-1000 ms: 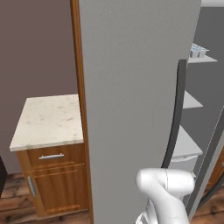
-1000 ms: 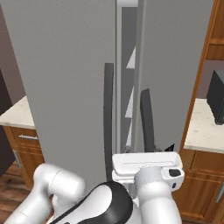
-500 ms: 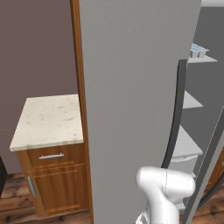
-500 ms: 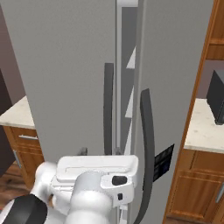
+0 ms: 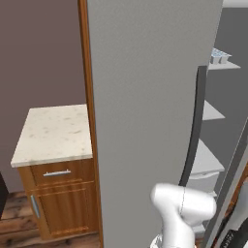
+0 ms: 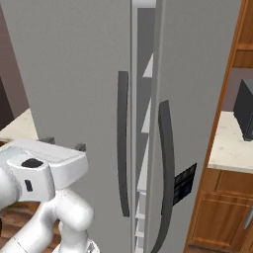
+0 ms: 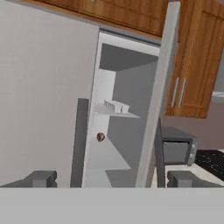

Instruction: Open the freezer door, pick up the ice cube tray from the freezer, and place it on the dining counter.

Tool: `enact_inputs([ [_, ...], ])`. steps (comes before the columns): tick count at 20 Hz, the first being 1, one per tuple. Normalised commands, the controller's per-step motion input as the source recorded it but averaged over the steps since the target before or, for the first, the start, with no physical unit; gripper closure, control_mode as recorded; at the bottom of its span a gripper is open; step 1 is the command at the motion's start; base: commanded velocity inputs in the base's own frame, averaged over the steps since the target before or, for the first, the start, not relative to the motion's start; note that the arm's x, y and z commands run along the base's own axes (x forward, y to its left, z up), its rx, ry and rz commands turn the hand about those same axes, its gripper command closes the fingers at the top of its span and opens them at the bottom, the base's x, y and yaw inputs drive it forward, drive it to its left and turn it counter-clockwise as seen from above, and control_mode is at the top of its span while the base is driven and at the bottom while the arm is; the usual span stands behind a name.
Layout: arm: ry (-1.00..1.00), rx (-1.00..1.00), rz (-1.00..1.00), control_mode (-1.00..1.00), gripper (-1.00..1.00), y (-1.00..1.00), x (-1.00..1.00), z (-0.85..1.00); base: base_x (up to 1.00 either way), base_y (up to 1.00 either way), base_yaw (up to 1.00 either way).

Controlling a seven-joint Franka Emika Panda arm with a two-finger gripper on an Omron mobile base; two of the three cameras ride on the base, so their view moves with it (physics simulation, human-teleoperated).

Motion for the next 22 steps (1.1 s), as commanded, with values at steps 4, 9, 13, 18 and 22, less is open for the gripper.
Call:
enact_inputs([
  [4,0.0,0.0,-0.56,-1.0,-1.0,0.49,0.02,-0.13,0.0,0.0,0.0],
  [9,-0.03,0.06,-0.61,-1.0,-1.0,0.06,0.27,-0.1,0.0,0.0,0.0],
  [13,-0.13,0.1,-0.56,-1.0,-1.0,0.0,0.54,-0.3,0.0,0.0,0.0],
  [18,-0.26,0.03,-0.3,-1.0,-1.0,-0.51,0.43,-0.4,0.0,0.0,0.0],
  [22,-0.18,0.0,-0.07,-1.0,-1.0,-0.72,0.22,-0.33,0.0,0.0,0.0],
])
